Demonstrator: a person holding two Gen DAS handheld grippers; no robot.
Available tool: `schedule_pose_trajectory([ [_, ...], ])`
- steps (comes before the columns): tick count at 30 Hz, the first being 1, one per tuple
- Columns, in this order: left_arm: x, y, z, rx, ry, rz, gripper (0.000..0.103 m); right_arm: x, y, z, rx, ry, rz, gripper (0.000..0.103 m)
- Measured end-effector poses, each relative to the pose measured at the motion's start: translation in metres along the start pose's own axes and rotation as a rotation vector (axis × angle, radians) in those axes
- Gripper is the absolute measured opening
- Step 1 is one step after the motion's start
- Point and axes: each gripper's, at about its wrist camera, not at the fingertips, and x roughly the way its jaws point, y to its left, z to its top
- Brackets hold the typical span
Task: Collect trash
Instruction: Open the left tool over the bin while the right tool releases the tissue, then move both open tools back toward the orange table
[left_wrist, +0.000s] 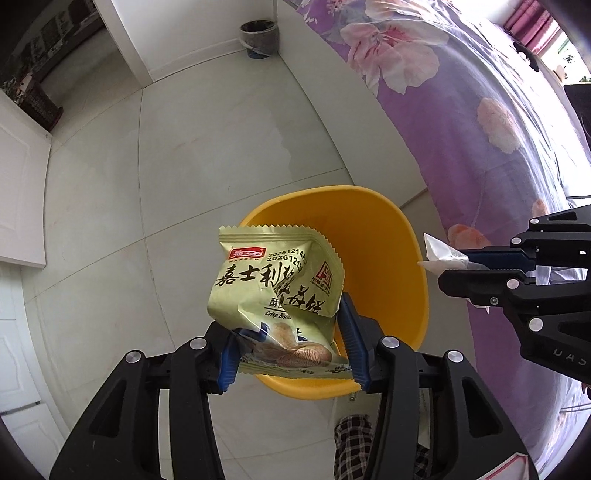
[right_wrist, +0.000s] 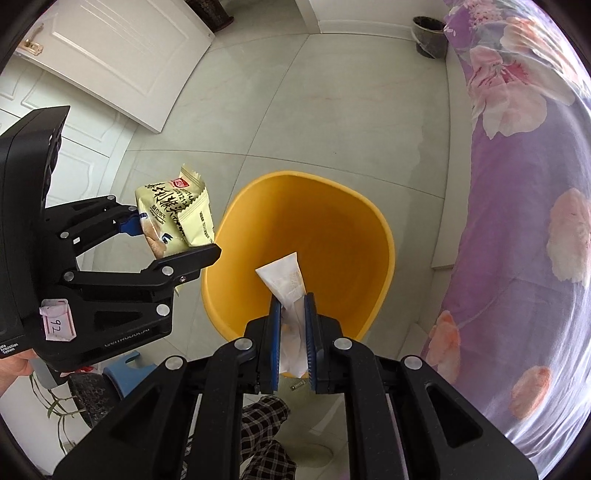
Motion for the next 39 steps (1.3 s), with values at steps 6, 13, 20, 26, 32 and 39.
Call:
schedule_pose_trajectory([
  [6, 0.006, 0.0, -0.004, 0.002, 0.003, 0.019, 0.067, 0.004, -0.005, 0.002, 0.0, -0.016, -0.014, 0.048],
  [13, 0.0, 0.003, -0.005, -0.017, -0.004, 0.032, 0.067, -0.005, -0.006, -0.002, 0.005, -0.036, -0.015, 0.048],
  [20, -0.021, 0.0, -0.004, -0.016, -0.024, 0.045, 0.067, -0.03, 0.004, -0.005, -0.004, -0.065, -0.022, 0.048],
  [26, -0.051, -0.004, -0.004, -0.026, -0.048, 0.052, 0.067, -0.065, 0.017, -0.011, 0.0, -0.103, -0.033, 0.048],
  [32, -0.095, -0.005, -0.009, -0.052, -0.077, 0.064, 0.067, -0.115, 0.031, -0.028, 0.014, -0.151, -0.056, 0.048],
  [39, -0.163, -0.012, -0.014, -0.082, -0.123, 0.094, 0.067, -0.187, 0.058, -0.051, 0.06, -0.244, -0.092, 0.048],
])
